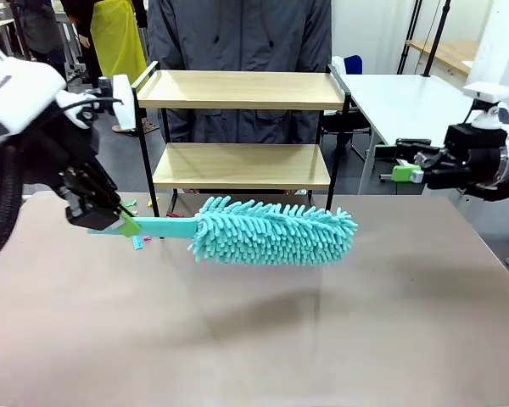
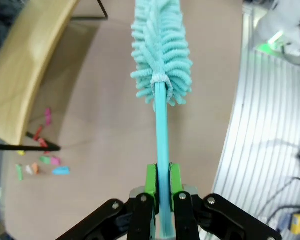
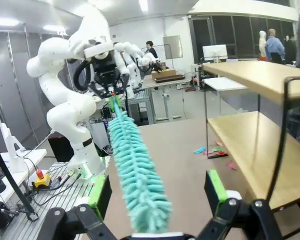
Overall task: Clean the shelf.
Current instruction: Hand the Duster back to the human.
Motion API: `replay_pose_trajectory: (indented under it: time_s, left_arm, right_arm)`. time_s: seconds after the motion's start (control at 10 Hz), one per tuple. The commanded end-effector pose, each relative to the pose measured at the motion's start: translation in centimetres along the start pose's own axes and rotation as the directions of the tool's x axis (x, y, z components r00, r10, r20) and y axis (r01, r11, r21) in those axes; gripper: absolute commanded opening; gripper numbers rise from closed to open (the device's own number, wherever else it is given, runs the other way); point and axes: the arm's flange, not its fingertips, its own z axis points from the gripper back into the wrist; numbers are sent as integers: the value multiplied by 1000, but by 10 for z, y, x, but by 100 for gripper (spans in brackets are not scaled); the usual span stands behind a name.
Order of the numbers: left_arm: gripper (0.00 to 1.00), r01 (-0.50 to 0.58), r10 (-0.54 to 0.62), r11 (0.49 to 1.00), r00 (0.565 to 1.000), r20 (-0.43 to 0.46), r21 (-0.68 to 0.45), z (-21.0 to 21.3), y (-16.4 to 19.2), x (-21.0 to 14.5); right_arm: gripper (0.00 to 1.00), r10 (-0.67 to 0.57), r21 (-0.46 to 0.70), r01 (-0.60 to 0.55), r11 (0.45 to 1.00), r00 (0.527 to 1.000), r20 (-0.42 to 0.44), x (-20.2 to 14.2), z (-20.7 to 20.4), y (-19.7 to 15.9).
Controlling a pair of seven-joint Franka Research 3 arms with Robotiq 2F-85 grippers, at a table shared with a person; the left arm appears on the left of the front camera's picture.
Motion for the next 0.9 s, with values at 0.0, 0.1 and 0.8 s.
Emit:
replay_pose_trajectory:
  time_s: [0.0,0.1,0.8]
  left_arm:
    - [13,6,-2,999,994,106,-35,-23,6,-17]
    - [13,4,1,999,990,138,-43,-27,8,-19]
    - [13,-16,19,1000,992,123,-23,-17,25,3]
  right_arm:
    - [100,-7,22,7,1000,1000,-4,-12,-16,18]
    - [100,-22,9,22,1000,1000,-15,-21,-21,26]
    - [100,-79,-103,71,992,994,-74,-79,-22,17]
